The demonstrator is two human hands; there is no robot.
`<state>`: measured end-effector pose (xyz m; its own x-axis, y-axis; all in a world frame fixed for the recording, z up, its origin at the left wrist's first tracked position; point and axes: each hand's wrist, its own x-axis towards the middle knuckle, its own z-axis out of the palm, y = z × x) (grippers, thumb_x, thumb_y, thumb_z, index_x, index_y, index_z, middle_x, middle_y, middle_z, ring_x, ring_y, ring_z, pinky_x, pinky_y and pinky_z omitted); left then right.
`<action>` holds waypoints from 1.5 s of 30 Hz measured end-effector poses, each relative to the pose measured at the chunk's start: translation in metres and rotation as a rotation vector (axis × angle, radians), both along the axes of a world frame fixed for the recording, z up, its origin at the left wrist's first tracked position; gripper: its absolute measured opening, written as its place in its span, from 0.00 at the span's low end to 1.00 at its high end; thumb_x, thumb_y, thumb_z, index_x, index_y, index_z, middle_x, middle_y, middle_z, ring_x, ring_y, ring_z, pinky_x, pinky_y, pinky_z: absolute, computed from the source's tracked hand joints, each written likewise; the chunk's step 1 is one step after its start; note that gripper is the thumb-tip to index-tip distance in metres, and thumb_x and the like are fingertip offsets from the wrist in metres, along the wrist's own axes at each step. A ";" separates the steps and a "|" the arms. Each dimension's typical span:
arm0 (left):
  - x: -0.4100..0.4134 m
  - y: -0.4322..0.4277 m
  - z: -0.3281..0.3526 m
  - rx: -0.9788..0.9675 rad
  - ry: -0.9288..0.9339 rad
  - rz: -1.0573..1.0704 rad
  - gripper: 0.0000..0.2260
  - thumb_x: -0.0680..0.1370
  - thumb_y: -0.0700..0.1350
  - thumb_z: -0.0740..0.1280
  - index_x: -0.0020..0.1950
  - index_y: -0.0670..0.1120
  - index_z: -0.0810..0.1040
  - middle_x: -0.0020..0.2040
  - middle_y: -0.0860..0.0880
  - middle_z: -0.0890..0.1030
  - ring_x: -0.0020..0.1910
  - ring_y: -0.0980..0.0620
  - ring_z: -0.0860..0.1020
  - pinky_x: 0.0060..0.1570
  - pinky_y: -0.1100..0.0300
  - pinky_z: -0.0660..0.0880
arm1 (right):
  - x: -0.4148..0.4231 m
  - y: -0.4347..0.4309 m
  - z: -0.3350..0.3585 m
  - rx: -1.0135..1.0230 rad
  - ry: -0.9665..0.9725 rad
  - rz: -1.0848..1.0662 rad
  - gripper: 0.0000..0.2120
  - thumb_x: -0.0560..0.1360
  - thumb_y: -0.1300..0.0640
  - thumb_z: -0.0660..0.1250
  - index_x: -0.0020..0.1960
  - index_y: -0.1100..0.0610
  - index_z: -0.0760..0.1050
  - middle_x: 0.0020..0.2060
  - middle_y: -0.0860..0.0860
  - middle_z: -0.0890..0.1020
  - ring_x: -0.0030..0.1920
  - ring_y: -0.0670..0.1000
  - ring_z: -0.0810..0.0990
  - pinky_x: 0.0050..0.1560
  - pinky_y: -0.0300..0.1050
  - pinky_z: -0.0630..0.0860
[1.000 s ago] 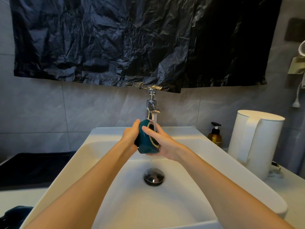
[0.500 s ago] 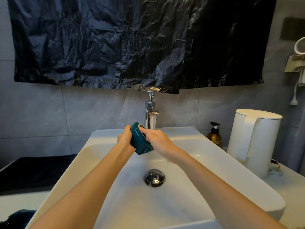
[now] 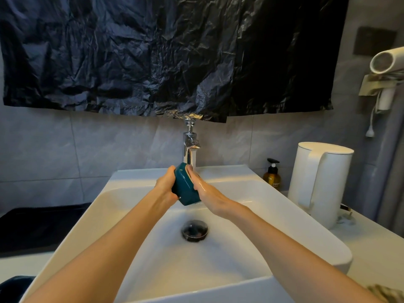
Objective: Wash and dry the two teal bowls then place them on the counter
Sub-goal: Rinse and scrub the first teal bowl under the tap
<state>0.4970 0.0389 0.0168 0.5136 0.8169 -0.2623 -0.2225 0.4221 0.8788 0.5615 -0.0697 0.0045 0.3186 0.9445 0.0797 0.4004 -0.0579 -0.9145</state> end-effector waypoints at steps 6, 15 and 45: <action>-0.004 0.009 0.002 0.018 -0.022 0.051 0.15 0.79 0.52 0.63 0.58 0.42 0.74 0.52 0.41 0.80 0.50 0.43 0.78 0.54 0.46 0.76 | 0.005 -0.002 -0.007 -0.042 -0.093 -0.032 0.30 0.80 0.36 0.43 0.75 0.50 0.59 0.71 0.51 0.68 0.71 0.51 0.65 0.67 0.46 0.60; -0.001 0.004 0.003 0.095 -0.018 -0.078 0.19 0.78 0.57 0.63 0.58 0.42 0.77 0.54 0.42 0.81 0.52 0.44 0.79 0.53 0.48 0.77 | 0.003 0.000 0.005 0.077 0.039 -0.088 0.40 0.72 0.25 0.43 0.78 0.43 0.45 0.77 0.42 0.49 0.76 0.44 0.48 0.76 0.51 0.47; -0.017 -0.013 0.013 0.032 0.050 -0.340 0.10 0.75 0.39 0.60 0.56 0.41 0.70 0.49 0.39 0.76 0.49 0.42 0.77 0.51 0.46 0.77 | 0.027 -0.001 -0.013 0.310 -1.197 -0.336 0.22 0.66 0.64 0.66 0.56 0.56 0.62 0.58 0.55 0.66 0.57 0.54 0.60 0.58 0.49 0.70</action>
<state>0.4801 0.0256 0.0297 0.7453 0.6092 -0.2710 -0.0303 0.4370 0.8990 0.5887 -0.0712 -0.0083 0.1139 0.7229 0.6815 0.9861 -0.1660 0.0112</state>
